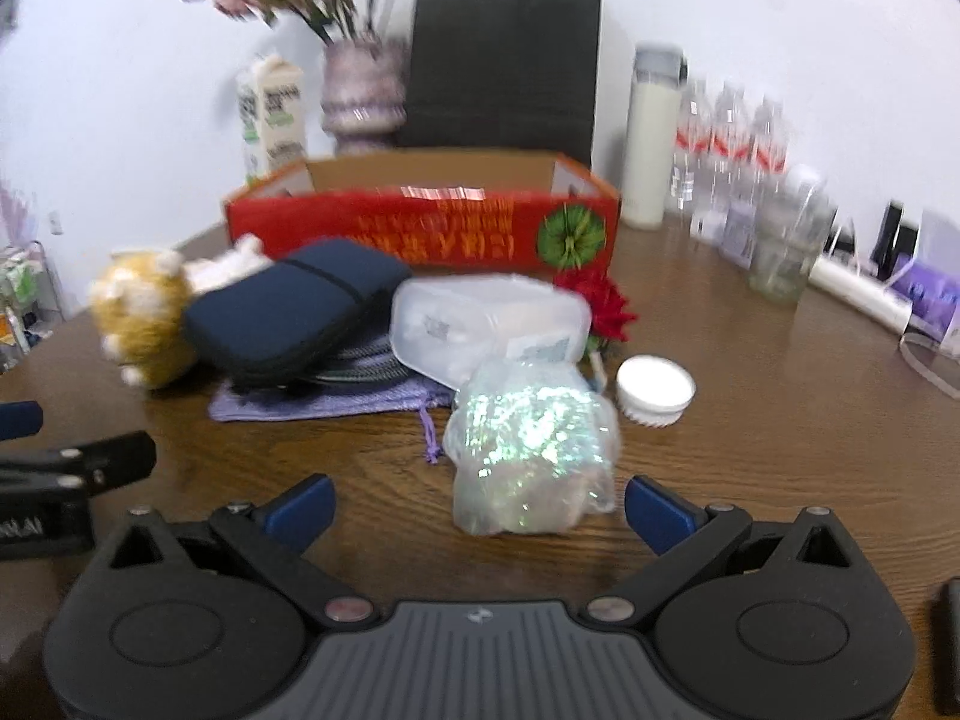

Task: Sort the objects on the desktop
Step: 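Move the right tool toward the sparkly iridescent bag and open its fingers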

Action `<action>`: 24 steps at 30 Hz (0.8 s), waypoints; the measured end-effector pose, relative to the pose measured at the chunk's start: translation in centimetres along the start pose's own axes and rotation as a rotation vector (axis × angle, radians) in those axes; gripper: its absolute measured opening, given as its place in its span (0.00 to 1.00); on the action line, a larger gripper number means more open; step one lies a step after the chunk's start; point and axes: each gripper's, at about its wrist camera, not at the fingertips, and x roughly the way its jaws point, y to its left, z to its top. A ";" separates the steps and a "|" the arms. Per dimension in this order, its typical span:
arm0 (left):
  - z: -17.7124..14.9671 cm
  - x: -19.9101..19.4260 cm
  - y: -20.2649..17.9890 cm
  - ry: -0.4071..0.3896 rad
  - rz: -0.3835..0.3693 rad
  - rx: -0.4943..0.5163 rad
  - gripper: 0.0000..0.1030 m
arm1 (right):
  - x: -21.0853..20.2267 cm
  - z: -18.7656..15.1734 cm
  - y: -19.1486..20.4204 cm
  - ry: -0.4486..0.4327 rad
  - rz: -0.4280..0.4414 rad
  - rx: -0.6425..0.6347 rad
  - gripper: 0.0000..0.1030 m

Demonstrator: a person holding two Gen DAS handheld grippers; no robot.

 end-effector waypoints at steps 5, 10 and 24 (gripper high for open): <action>-1.8 -4.6 0.1 -0.074 -0.004 -0.013 1.00 | -4.8 -1.4 -1.0 -0.082 0.055 -0.016 1.00; -3.3 -8.7 0.1 -0.142 0.024 -0.010 1.00 | -9.6 -3.9 -2.1 -0.151 0.067 0.003 1.00; -7.2 -14.4 -1.6 -0.283 0.017 0.153 1.00 | -15.7 -8.2 -2.5 -0.237 0.096 0.063 0.98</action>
